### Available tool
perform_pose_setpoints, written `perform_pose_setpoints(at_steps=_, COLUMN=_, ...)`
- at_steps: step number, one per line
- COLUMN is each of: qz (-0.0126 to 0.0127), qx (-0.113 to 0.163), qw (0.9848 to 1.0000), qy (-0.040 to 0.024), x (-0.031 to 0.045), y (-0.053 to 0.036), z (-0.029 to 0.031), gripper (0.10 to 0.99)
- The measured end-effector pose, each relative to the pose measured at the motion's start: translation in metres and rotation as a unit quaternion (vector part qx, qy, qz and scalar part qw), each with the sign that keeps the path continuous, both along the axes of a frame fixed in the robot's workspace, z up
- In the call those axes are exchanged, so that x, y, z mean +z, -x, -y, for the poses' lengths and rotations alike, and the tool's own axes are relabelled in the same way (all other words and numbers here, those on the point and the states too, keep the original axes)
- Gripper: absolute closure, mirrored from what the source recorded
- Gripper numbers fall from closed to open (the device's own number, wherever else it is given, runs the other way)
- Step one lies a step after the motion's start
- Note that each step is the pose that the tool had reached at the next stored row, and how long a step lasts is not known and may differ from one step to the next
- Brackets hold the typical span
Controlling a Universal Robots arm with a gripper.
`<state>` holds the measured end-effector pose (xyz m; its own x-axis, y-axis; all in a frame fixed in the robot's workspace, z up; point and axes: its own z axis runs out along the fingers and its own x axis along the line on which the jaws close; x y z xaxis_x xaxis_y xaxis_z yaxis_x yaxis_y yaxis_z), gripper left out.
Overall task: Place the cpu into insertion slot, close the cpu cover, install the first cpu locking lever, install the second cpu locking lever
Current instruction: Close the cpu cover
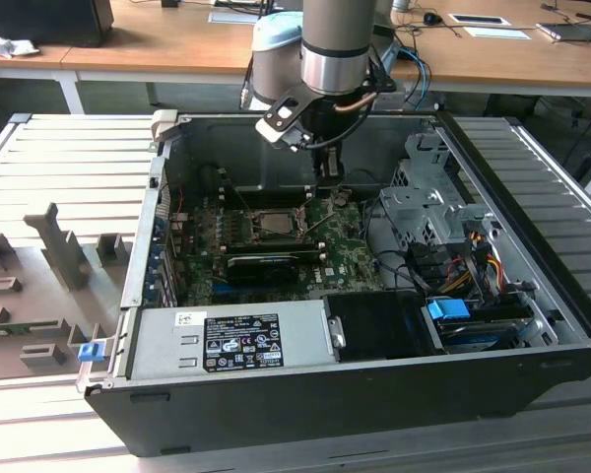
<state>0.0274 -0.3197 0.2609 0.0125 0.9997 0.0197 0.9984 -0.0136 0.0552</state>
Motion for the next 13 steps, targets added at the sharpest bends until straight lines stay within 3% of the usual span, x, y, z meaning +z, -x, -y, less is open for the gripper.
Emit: perform_pose_setpoints(at_steps=13, qz=-0.0007, qx=0.000, qw=1.0000, qy=0.0000, x=-0.0001, y=-0.0370, z=-0.0001, gripper=0.980)
